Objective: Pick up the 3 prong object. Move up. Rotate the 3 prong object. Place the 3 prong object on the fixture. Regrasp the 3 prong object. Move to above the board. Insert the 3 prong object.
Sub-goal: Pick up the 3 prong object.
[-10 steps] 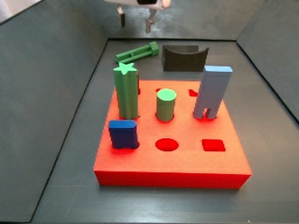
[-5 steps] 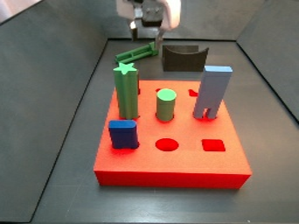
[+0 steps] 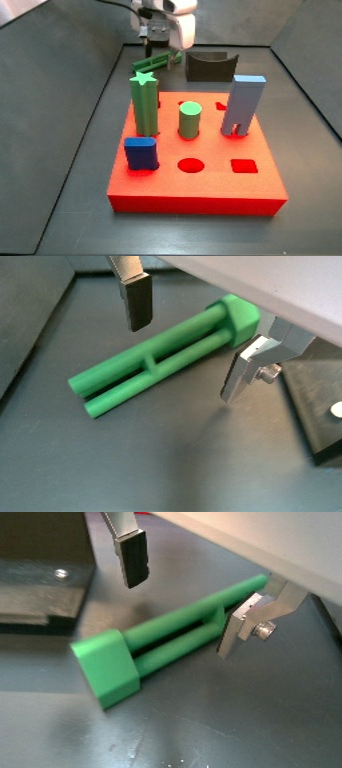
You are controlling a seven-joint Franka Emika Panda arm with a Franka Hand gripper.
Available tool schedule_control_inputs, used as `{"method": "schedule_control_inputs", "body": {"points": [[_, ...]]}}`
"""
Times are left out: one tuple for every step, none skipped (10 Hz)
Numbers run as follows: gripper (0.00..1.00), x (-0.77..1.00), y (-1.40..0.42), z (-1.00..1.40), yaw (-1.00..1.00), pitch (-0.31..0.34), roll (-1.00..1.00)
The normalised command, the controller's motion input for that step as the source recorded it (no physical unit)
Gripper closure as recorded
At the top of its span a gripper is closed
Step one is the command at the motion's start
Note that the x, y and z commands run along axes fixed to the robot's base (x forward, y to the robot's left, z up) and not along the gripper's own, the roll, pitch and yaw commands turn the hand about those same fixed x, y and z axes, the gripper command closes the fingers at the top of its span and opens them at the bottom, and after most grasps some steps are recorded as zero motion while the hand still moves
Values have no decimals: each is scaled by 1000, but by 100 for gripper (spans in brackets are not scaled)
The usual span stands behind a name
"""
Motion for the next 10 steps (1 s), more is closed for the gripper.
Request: {"method": "schedule_control_inputs", "body": {"points": [[0,-49,17,-323,-223,-151,-384],[0,34,40,-289,-197,-44,-311],[0,17,37,-34,0,0,-34],[0,-31,0,-37,0,0,39],[0,0,0,0,0,0,0],[100,0,0,0,0,0,0],[100,0,0,0,0,0,0],[100,0,0,0,0,0,0],[100,0,0,0,0,0,0],[100,0,0,0,0,0,0]]}}
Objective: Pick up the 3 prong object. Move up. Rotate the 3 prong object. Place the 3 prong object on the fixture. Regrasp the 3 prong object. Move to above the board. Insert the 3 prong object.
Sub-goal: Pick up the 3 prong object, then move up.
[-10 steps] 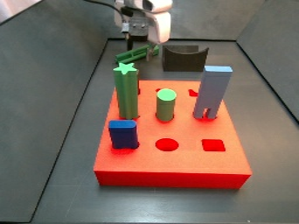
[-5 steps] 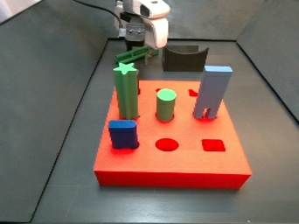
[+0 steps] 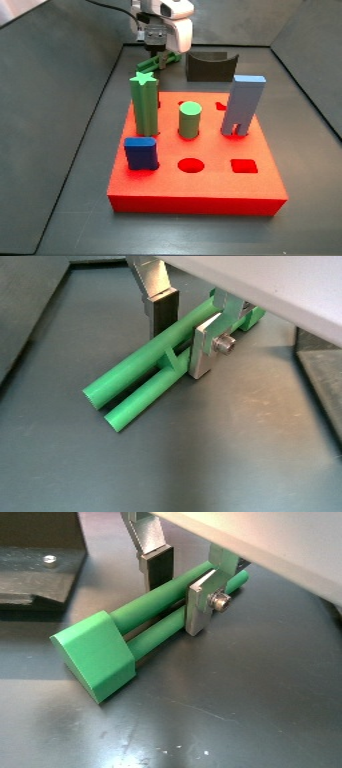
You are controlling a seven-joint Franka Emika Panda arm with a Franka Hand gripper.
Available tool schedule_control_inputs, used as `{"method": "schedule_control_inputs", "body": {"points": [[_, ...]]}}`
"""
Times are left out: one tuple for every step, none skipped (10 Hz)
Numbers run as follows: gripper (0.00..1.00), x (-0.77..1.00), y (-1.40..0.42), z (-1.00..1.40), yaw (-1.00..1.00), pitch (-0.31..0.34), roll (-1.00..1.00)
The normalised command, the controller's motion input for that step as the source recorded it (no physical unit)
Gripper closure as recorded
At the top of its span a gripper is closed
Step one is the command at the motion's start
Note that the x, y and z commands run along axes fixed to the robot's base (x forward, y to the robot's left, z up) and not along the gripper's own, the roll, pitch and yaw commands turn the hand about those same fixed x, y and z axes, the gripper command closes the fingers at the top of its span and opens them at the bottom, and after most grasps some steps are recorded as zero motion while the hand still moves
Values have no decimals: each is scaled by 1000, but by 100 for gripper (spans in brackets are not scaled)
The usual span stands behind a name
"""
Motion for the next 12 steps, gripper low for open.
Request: {"method": "schedule_control_inputs", "body": {"points": [[100,0,0,0,0,0,0],[100,0,0,0,0,0,0],[100,0,0,0,0,0,0],[100,0,0,0,0,0,0],[100,0,0,0,0,0,0],[100,0,0,0,0,0,0],[100,0,0,833,0,0,0],[100,-17,-20,823,-28,8,-5],[100,-49,-18,700,-36,39,9],[100,-41,-8,579,-36,53,30],[100,-26,-2,448,-33,65,49],[100,-22,-1,311,-28,79,66]]}}
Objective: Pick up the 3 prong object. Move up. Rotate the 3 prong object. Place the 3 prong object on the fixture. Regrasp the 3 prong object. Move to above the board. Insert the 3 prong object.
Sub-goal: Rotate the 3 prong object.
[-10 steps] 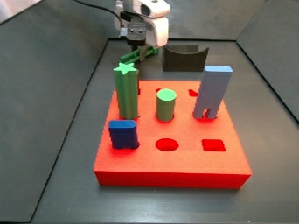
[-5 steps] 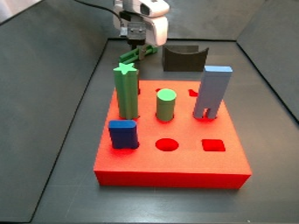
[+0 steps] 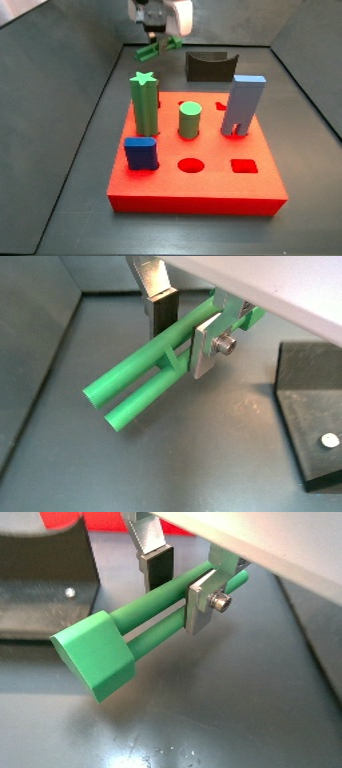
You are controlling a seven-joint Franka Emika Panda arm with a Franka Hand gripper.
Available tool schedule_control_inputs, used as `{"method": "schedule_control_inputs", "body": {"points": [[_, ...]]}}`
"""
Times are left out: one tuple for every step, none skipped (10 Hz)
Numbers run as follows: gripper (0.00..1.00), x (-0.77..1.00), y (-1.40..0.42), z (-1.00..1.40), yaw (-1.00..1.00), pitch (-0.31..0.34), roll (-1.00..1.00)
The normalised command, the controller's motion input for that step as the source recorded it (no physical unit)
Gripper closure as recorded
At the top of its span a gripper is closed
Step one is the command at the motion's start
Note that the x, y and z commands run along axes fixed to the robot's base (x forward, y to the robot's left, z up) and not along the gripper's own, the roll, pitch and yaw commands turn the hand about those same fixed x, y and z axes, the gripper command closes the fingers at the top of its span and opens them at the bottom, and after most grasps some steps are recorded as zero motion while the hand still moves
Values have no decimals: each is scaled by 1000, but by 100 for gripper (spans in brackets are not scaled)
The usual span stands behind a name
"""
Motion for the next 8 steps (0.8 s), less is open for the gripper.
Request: {"method": "schedule_control_inputs", "body": {"points": [[100,-199,10,833,0,0,0],[100,-189,6,724,5,-4,17],[100,-150,3,620,-3,-4,37],[100,-97,1,507,-9,20,50],[100,-48,7,342,-8,60,66],[100,-35,1,211,1,80,75],[100,0,0,0,-1000,0,0],[100,8,-1,-31,-1000,-1,-1]]}}
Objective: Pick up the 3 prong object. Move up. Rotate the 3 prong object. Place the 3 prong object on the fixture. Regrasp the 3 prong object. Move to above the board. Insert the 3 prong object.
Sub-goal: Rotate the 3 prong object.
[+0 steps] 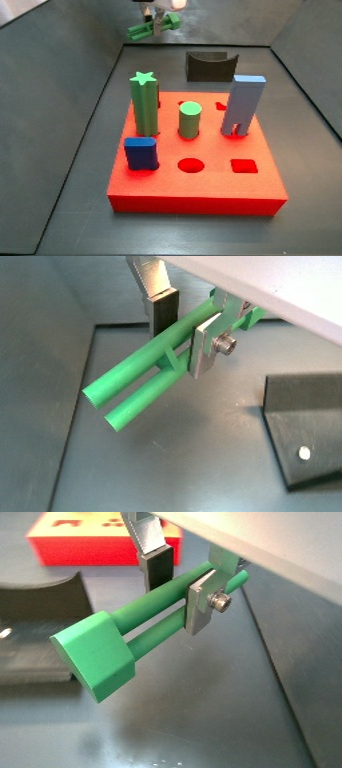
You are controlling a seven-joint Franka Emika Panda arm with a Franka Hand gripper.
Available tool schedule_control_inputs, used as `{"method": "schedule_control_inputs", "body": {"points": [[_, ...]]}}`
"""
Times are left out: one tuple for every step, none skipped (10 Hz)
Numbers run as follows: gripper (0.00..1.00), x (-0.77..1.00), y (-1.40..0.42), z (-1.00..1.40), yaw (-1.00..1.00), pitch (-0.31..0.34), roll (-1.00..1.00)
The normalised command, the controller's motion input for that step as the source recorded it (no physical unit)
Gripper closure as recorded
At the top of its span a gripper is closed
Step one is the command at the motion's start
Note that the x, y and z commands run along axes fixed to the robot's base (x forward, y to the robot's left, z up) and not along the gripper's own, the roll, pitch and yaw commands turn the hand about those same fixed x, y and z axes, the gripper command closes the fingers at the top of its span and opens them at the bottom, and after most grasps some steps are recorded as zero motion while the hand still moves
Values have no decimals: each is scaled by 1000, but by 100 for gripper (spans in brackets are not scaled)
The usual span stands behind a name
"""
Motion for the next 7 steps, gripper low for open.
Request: {"method": "schedule_control_inputs", "body": {"points": [[100,14,12,-22,-1000,-4,-6],[100,15,17,-16,-1000,-4,-7],[100,17,17,-11,-1000,-5,-7],[100,18,17,-10,-1000,-5,-7],[100,18,17,-9,-1000,-5,-8],[100,18,17,-8,-1000,-6,-8],[100,18,18,-8,-1000,-6,-9]]}}
